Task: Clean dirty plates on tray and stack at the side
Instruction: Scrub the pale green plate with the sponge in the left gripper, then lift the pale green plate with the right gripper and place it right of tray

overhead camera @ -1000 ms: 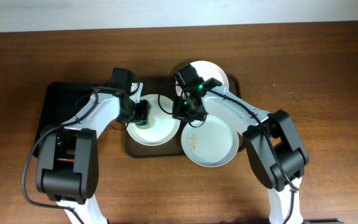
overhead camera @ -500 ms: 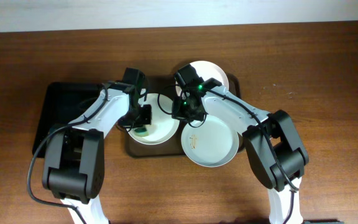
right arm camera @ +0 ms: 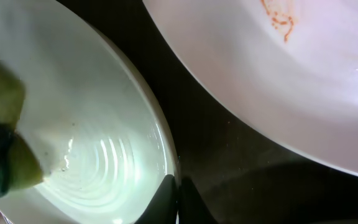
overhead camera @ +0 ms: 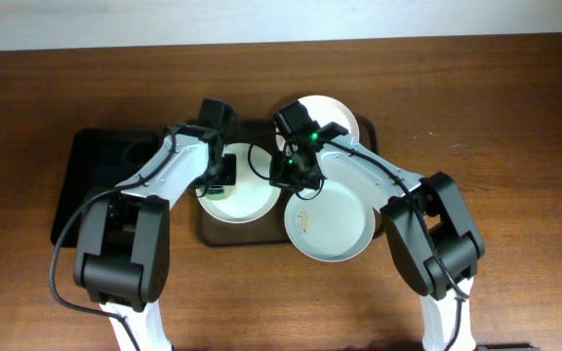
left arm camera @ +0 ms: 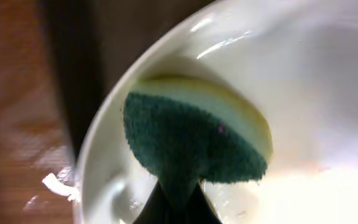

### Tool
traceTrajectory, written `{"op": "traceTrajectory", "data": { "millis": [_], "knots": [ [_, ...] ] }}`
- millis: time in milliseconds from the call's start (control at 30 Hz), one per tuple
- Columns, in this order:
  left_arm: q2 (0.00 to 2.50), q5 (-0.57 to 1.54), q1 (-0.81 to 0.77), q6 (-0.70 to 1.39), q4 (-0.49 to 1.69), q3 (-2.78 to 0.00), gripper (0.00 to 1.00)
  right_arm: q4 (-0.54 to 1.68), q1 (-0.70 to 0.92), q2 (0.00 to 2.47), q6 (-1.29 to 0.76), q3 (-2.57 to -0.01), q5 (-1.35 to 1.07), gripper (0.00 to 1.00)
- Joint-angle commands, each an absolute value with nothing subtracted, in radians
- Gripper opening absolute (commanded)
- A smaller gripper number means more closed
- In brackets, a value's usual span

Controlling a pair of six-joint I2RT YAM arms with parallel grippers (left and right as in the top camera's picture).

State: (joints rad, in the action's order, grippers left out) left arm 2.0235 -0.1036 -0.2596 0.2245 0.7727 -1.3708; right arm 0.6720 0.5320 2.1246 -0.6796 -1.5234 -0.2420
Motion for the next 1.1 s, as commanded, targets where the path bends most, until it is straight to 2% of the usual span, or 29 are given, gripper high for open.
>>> {"op": "traceTrajectory", "data": {
  "millis": [0, 67, 167, 333, 433, 533, 600, 633, 667, 767, 867, 967, 1067],
  "knots": [
    [2.048, -0.260, -0.249, 0.208, 0.923, -1.456, 0.00, 0.676, 0.538, 2.135, -0.678, -1.530, -0.235, 0.04],
    [2.048, -0.245, -0.249, 0.209, 1.028, -1.584, 0.00, 0.676, 0.538, 2.135, -0.677, -1.530, -0.235, 0.04],
    [2.048, -0.084, -0.248, 0.208, 1.134, -1.766, 0.00, 0.676, 0.537, 2.135, -0.672, -1.530, -0.235, 0.04],
    [2.048, -0.067, -0.248, 0.208, 1.140, -1.807, 0.01, 0.646, 0.540, 2.136, -0.670, -1.530, -0.231, 0.04],
    [2.048, -0.066, -0.248, 0.208, 1.141, -1.807, 0.00, 0.632, 0.553, 2.152, -0.670, -1.530, -0.225, 0.16],
    [2.048, -0.066, -0.248, 0.208, 1.141, -1.807, 0.01, 0.636, 0.568, 2.152, -0.670, -1.530, -0.228, 0.18],
    [2.048, -0.066, -0.248, 0.208, 1.139, -1.807, 0.00, 0.630, 0.597, 2.163, -0.671, -1.530, -0.224, 0.18],
    [2.048, -0.058, -0.248, 0.208, 1.139, -1.807, 0.01, 0.633, 0.601, 2.167, -0.683, -1.530, -0.224, 0.14],
    [2.048, -0.054, -0.248, 0.208, 1.137, -1.807, 0.01, 0.638, 0.601, 2.167, -0.690, -1.530, -0.224, 0.04],
    [2.048, -0.050, -0.248, 0.208, 1.132, -1.807, 0.00, 0.661, 0.595, 2.144, -0.663, -1.551, -0.258, 0.04],
    [2.048, -0.044, -0.248, 0.208, 1.127, -1.807, 0.01, 0.773, 0.564, 2.005, -0.586, -1.607, -0.238, 0.04],
    [2.048, -0.048, -0.246, 0.208, 1.126, -1.807, 0.01, 0.876, 0.525, 1.864, -0.567, -1.607, -0.068, 0.04],
    [2.048, -0.039, -0.220, 0.209, 1.112, -1.807, 0.01, 0.991, 0.523, 1.772, -0.552, -1.607, 0.224, 0.04]
  ]
}}
